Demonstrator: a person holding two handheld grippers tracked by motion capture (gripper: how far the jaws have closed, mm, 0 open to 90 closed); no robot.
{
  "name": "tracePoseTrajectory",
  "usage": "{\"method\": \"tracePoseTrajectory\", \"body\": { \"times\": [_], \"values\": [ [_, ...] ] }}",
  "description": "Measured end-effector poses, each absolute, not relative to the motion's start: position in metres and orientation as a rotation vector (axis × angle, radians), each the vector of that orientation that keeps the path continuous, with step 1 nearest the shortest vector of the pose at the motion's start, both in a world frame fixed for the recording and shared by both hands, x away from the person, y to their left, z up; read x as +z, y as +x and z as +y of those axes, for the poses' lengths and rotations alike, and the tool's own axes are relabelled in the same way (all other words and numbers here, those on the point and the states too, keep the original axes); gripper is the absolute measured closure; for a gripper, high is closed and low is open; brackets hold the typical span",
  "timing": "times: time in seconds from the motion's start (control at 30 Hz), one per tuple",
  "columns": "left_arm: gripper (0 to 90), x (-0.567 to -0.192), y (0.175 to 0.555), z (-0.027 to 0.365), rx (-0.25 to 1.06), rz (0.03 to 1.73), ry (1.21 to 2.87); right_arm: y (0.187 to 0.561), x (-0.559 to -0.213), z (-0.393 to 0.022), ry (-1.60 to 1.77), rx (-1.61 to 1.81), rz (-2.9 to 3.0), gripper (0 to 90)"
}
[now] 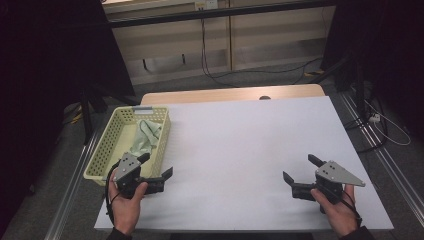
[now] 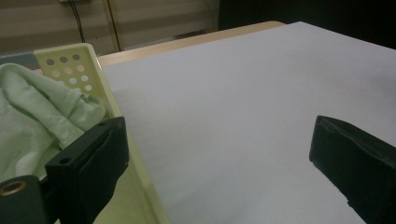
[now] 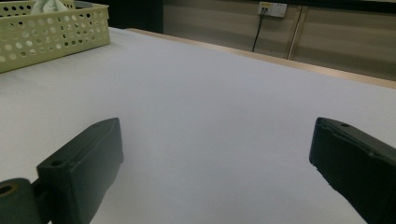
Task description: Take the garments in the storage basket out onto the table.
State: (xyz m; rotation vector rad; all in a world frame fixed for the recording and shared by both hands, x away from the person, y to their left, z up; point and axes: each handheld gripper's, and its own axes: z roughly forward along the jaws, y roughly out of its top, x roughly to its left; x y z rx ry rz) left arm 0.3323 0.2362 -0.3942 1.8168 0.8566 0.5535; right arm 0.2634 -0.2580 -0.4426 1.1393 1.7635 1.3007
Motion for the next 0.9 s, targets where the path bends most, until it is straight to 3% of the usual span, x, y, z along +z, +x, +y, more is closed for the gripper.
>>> {"method": "tracePoseTrajectory", "body": {
  "times": [0.43, 0.9],
  "values": [
    [4.0, -0.386, 0.349, 0.254, 0.494, 0.922, 1.808, 0.264, -0.442, -0.254, 1.124, 1.294, 1.776, 1.9],
    [4.8, -0.383, 0.366, 0.261, 0.543, 0.95, 1.848, 0.265, -0.442, -0.253, 1.12, 1.296, 1.779, 1.9]
  ]
}}
